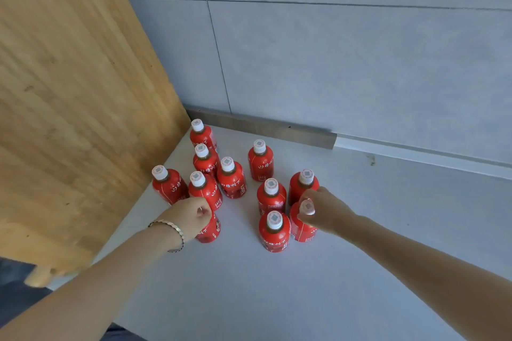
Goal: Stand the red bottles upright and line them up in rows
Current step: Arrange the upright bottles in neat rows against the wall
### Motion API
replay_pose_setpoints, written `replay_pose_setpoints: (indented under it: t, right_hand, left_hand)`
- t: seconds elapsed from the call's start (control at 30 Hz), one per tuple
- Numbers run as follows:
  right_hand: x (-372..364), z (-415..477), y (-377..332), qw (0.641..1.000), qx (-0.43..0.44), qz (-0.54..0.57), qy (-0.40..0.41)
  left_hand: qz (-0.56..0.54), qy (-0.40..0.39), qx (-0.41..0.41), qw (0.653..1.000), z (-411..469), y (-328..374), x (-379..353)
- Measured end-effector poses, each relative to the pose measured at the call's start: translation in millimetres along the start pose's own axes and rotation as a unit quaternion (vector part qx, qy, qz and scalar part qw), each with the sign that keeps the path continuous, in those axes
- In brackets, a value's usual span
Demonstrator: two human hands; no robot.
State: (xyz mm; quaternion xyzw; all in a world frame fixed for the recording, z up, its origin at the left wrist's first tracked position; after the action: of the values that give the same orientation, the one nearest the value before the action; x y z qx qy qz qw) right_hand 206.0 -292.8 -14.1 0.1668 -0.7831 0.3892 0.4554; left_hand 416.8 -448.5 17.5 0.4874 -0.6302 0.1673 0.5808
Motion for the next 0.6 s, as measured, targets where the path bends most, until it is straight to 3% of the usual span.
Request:
replay_pose_setpoints:
  t: [0.17, 0.27, 0.47, 0.6]
  right_hand:
    - [26.5, 18.9, -43.1, 0.997, 0.06, -0.044, 0.014]
    - [32.1, 40.8, -78.4, 0.997, 0.064, -0.029, 0.029]
    - [18.5, 104.0, -140.1, 0.996, 0.005, -0.015, 0.085]
    - [-9.1, 129.5, -165.2, 0.997, -0.059, -0.04, 0.025]
  left_hand:
    - [-0.048, 0.045, -0.038, 0.997, 43.8, 3.0, 29.1]
    - [-0.004, 0.085, -0.075, 0.994, 83.4, -2.9, 54.4]
    - [0.023, 0.113, -0.084, 0.99, 182.6, -36.2, 85.3]
    - [0.069, 0.066, -0.1, 0.99, 235.4, -50.5, 77.7]
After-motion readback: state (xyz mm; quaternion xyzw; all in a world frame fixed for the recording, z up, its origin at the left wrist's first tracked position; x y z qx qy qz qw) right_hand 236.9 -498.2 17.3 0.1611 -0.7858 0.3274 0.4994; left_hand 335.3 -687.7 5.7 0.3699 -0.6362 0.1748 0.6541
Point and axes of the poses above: each hand's wrist, its own z-axis towards the middle knuckle, its own x-axis out of the back of the hand, y = z × x, the point moved 6 cm from there along z, towards the middle knuckle, and after that the axes turned 10 degrees about y, right-handed, at the moved point
